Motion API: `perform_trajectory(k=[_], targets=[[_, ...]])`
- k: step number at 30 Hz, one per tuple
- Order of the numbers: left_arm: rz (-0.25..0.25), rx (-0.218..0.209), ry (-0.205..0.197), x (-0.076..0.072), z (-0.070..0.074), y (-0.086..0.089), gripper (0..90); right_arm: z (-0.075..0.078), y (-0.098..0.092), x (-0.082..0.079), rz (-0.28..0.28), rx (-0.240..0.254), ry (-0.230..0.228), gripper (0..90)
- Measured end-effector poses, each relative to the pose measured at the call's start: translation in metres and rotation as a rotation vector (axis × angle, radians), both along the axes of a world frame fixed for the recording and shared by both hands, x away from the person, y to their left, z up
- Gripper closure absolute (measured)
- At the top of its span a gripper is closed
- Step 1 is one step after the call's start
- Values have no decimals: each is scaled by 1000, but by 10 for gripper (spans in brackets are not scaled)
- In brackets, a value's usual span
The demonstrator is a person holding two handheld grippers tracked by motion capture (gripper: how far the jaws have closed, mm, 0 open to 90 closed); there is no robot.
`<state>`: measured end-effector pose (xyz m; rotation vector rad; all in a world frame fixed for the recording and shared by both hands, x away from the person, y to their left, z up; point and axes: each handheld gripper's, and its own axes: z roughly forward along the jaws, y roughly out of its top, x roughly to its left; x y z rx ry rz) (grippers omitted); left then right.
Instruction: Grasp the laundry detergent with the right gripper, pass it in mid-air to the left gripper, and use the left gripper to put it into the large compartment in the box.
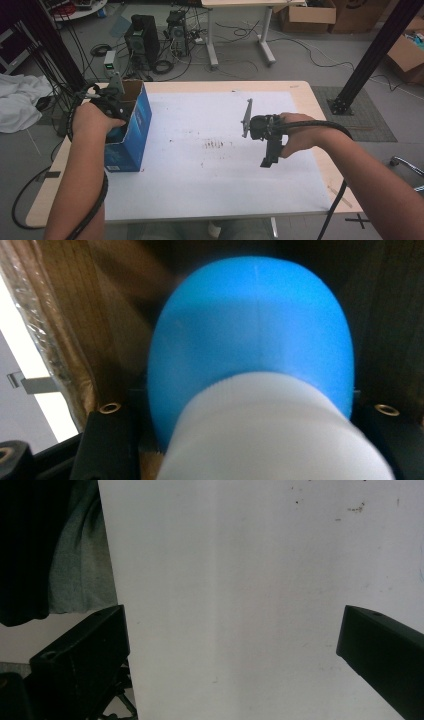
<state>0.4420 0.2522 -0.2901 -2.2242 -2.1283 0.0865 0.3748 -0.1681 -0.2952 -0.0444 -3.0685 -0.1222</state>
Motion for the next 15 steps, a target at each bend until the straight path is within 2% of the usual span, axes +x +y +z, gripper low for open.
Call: perform_trajectory(k=[6, 9, 15], targets=[[0, 3, -19, -1, 0, -1, 385, 1, 0, 0, 0, 1, 0, 3], [-4, 11, -5, -1, 0, -2, 384, 2, 0, 0, -1, 1, -1, 5], [-8, 17, -14, -1, 0, -6, 364, 1, -2, -1, -5, 8, 5, 6]])
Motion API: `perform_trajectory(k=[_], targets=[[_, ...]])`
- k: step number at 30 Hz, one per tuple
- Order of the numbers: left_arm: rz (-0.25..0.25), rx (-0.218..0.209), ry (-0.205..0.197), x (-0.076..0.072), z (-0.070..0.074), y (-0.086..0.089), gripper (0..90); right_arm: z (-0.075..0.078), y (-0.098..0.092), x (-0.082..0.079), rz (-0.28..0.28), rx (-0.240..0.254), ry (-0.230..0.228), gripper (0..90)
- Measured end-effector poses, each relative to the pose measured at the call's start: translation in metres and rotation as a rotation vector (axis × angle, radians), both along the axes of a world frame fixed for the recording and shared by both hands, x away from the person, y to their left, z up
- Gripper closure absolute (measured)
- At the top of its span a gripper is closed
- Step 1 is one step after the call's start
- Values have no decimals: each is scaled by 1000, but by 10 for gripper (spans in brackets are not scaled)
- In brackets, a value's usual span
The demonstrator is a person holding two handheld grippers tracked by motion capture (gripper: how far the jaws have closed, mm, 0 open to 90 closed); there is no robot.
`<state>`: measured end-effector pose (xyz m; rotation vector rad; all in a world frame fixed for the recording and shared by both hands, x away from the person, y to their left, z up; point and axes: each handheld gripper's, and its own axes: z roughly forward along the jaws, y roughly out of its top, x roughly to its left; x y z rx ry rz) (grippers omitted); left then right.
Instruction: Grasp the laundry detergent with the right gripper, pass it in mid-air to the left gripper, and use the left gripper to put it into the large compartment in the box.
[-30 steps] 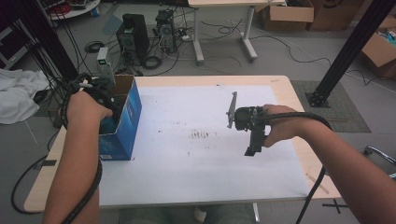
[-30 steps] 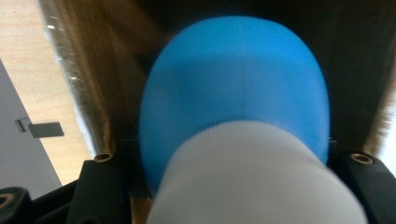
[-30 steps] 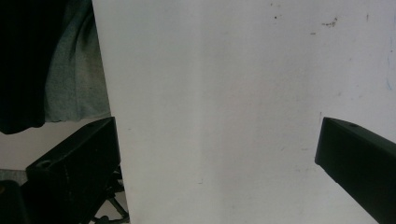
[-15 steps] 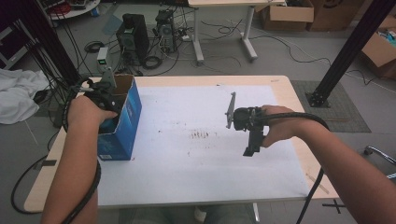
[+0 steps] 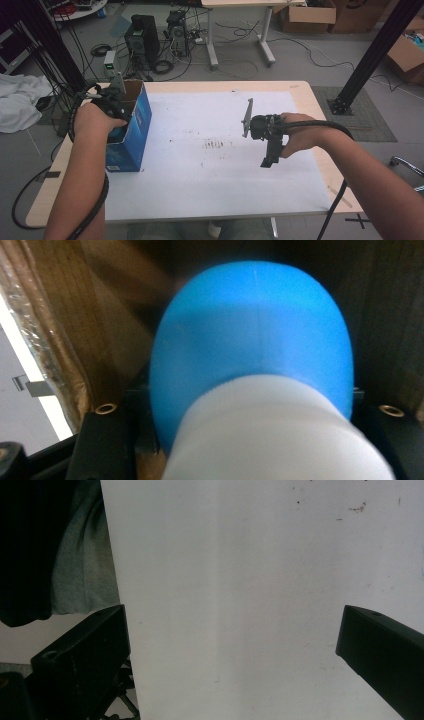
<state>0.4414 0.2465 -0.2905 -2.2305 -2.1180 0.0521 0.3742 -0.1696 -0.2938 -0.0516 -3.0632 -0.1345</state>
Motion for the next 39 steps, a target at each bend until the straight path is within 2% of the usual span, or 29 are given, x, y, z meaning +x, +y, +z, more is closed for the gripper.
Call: perform_trajectory(k=[9, 16, 21, 32, 39], targets=[[-2, -20, -9, -3, 7, 3, 327, -1, 0, 0, 4, -7, 6, 6], [-14, -18, -13, -4, 15, 2, 328, 0, 3, -1, 9, -7, 5, 6], [-24, -4, -40, -5, 26, 0, 312, 1, 4, -2, 10, -7, 7, 6], [-34, 12, -63, -7, 56, -5, 251, 3, 6, -3, 15, -6, 0, 6], [-78, 21, -68, -8, 75, -13, 213, 4, 5, -3, 12, -3, 0, 6]])
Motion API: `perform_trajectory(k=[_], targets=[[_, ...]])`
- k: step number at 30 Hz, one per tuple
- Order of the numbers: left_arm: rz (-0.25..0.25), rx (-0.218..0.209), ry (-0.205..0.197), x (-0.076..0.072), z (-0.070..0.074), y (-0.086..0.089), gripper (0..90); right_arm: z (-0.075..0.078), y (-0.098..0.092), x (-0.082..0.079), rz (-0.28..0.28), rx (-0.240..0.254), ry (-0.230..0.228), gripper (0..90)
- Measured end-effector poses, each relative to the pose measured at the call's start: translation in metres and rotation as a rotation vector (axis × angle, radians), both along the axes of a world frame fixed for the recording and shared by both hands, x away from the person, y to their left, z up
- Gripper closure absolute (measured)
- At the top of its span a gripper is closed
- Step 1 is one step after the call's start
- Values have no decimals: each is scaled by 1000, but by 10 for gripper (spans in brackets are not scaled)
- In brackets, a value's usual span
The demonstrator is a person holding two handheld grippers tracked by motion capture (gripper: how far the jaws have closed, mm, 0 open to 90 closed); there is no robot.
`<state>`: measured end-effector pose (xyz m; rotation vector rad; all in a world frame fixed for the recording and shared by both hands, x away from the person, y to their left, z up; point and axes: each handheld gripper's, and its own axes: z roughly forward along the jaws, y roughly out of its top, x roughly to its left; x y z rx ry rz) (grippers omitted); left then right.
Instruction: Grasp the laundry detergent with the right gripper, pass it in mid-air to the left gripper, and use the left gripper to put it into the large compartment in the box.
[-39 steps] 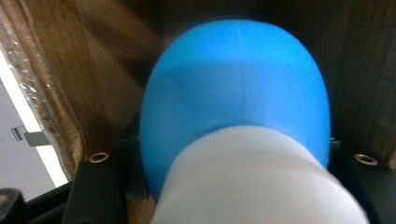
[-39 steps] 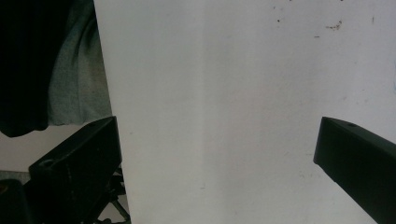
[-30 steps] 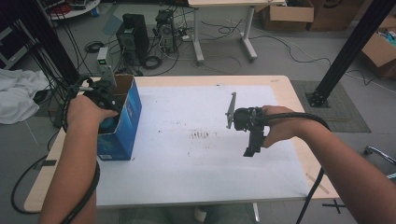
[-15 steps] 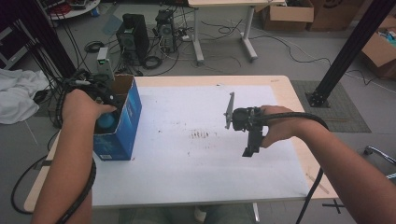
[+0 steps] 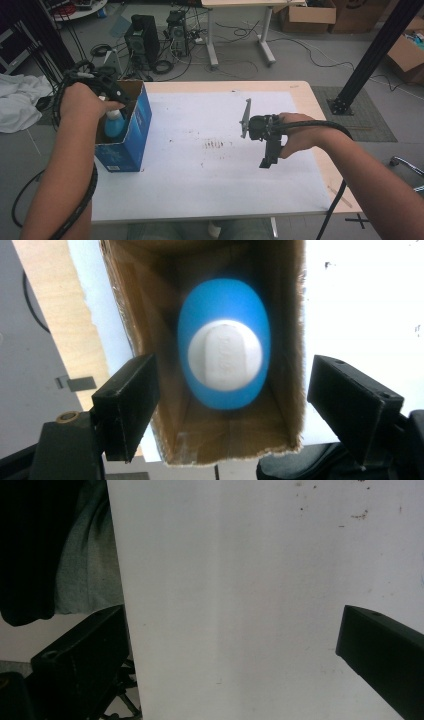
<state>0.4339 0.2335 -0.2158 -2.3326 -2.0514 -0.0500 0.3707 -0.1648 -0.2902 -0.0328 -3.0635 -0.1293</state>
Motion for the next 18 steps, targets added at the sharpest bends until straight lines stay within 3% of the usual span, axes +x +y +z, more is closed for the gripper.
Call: perform_trajectory(k=[4, 7, 9, 18], targets=[[-17, 6, -18, 0, 13, -6, 201, 0, 0, 0, -1, -3, 2, 6], [-39, -24, -19, -1, 21, -10, 157, 0, 1, 0, 1, -2, 2, 6], [-60, -20, -21, -1, 25, -14, 154, 0, 0, 0, 0, 2, 0, 7], [-129, -25, -25, -1, 32, -33, 129, -2, -1, 0, -7, 7, 5, 7]])
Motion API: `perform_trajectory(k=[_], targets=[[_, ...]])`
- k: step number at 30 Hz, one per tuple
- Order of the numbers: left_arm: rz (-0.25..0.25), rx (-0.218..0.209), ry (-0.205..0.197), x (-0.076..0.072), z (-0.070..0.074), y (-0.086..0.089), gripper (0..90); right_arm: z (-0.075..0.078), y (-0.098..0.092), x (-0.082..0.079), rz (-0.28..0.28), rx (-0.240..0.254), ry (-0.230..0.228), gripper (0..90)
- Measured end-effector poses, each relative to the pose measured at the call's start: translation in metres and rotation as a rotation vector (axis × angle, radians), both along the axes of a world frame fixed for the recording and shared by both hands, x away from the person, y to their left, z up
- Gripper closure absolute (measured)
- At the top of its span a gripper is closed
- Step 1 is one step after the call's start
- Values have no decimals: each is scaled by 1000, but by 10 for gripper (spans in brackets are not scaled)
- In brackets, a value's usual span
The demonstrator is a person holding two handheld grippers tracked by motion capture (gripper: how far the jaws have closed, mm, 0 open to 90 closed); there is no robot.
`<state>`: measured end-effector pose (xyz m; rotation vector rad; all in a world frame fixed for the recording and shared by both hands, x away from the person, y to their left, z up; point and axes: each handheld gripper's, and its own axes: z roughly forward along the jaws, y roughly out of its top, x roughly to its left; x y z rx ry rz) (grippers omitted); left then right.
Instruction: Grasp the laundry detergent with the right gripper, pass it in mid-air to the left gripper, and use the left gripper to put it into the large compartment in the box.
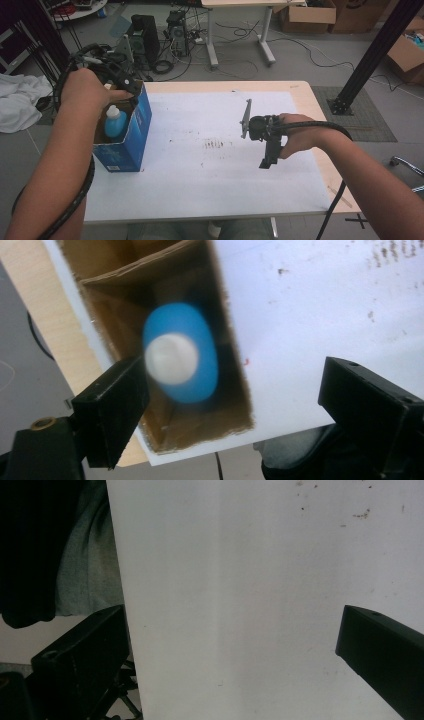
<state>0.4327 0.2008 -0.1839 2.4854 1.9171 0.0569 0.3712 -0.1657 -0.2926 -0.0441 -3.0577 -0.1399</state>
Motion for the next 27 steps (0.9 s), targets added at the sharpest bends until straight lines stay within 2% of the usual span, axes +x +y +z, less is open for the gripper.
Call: perform_trajectory(k=[4, 13, 15, 20, 24, 27], targets=[[-37, -3, 15, 0, 1, -8, 92, 1, -1, 0, -2, 0, -2, 7], [-116, -2, 4, 0, 7, -29, 72, 3, -3, -2, -15, 11, -5, 8], [-130, 3, 17, 0, 6, -34, 46, 3, -4, -2, -15, 10, -6, 8], [-172, -2, 20, 1, 6, -46, 33, 3, -3, -2, -16, 19, -3, 8], [-237, -28, 28, 0, 6, -57, 4, 3, -4, -2, -19, 19, -4, 8], [-294, -37, 14, -3, 5, -66, 4, 6, -5, -1, -26, 23, -6, 8]])
